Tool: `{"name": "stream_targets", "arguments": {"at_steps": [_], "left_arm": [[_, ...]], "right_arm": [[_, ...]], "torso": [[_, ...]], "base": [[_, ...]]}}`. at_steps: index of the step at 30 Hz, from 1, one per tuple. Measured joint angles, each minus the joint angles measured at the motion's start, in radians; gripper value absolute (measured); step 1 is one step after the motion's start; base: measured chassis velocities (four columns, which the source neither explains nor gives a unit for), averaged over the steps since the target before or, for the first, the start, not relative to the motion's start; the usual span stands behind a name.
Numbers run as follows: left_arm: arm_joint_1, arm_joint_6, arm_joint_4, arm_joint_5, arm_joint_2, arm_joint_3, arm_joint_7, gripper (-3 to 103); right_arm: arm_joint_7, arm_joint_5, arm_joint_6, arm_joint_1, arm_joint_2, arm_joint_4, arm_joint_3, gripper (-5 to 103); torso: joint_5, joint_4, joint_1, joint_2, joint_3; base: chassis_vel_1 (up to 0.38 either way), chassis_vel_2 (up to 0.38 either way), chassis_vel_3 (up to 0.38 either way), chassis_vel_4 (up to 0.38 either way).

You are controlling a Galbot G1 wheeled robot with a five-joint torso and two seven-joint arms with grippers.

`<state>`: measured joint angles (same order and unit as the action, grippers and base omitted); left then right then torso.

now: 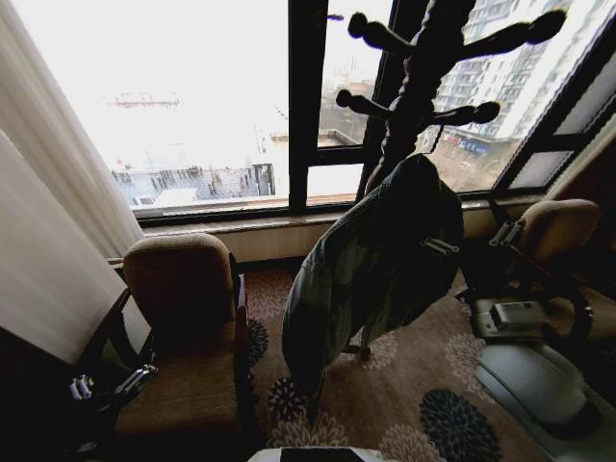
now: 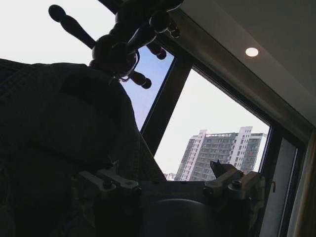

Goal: Pick up the clothes from the bed and hang them on the clothes hanger.

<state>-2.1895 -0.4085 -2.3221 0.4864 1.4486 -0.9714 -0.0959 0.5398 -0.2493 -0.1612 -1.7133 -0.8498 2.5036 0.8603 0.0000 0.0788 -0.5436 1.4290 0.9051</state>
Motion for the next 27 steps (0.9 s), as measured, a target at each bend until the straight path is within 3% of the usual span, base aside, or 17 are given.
{"name": "stream_targets", "arguments": {"at_steps": [1,5,6,11,12,17,27], "left_arm": [[0.000,0.000,0.000,0.000,0.000,0.000,0.000,100],[0.000,0.000,0.000,0.000,0.000,0.000,0.000,100],[0.000,0.000,0.000,0.000,0.000,0.000,0.000,100],[0.000,0.000,0.000,0.000,0.000,0.000,0.000,100],[0.000,0.000,0.000,0.000,0.000,0.000,0.000,100],[0.000,0.000,0.000,0.000,0.000,0.000,0.000,100],[0.000,0.000,0.000,0.000,0.000,0.000,0.000,100]], "right_arm": [[0.000,0.000,0.000,0.000,0.000,0.000,0.000,100],[-0.001,-0.001,0.063,-0.060,-0.137,0.000,0.018,100],[-0.001,-0.001,0.063,-0.060,-0.137,0.000,0.018,100],[-0.022,-0.019,0.143,-0.108,-0.341,-0.018,0.052,100],[-0.022,-0.019,0.143,-0.108,-0.341,-0.018,0.052,100],[-0.070,-0.062,0.211,-0.161,-0.484,-0.029,0.057,100],[-0.171,0.043,0.322,-0.229,-0.538,-0.079,0.005,100]], "torso": [[0.0000,0.0000,0.000,0.000,0.000],[-0.0001,-0.0003,0.000,0.000,0.000],[-0.0001,-0.0003,0.000,0.000,0.000],[-0.0002,-0.0002,0.000,0.000,0.000],[-0.0002,-0.0002,0.000,0.000,0.000],[-0.0001,-0.0002,0.000,0.000,0.000],[0.0000,-0.0002,0.000,0.000,0.000]], "base": [[0.000,0.000,0.000,0.000],[0.000,0.000,0.000,0.000],[0.000,0.000,0.000,0.000],[0.000,0.000,0.000,0.000],[0.000,0.000,0.000,0.000],[0.000,0.000,0.000,0.000],[0.000,0.000,0.000,0.000]]}}
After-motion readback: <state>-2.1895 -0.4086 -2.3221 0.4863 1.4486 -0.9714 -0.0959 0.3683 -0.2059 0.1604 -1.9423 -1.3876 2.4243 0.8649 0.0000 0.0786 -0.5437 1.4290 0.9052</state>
